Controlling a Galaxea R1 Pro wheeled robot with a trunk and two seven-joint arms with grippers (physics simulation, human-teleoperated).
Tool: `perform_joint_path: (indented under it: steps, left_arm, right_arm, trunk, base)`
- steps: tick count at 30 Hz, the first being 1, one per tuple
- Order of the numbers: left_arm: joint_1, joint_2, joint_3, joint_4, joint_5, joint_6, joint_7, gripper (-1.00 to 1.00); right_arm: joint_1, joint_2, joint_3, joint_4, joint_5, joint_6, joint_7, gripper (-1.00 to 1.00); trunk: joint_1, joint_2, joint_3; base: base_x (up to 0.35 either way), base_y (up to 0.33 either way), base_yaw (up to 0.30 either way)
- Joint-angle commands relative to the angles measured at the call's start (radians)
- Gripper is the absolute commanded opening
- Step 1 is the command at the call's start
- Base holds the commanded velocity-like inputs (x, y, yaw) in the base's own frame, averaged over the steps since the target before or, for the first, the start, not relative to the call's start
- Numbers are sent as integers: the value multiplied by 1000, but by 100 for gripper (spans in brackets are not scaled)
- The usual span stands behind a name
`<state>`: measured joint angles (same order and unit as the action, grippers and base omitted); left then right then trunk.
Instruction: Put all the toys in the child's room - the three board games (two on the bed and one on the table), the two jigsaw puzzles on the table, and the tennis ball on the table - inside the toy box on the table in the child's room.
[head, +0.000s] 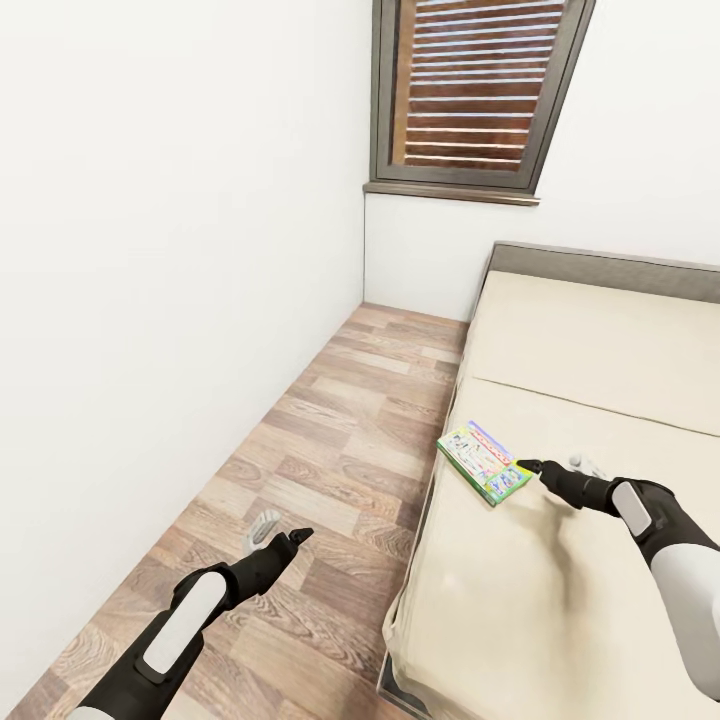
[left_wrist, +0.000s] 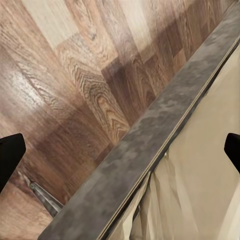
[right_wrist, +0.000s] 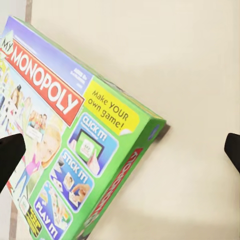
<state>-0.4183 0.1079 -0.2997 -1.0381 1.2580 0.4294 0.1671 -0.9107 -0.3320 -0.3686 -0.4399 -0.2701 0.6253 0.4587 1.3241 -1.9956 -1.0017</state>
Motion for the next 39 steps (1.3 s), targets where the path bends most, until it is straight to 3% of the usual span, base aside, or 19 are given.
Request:
perform_joint_path:
  steps: [1,39]
  left_arm:
    - [-1,1,-3,-2,11,0,9,100]
    - [-1,1,-3,-2,11,0,9,100]
  right_arm:
    - [-1,0,-6,-1,-2,7,2,100]
    - [1,10,-4,0,-1,8,7,100]
  trunk:
    - [0,0,-1]
    - [0,0,-1]
  base:
    - [0,0,0]
    - [0,0,0]
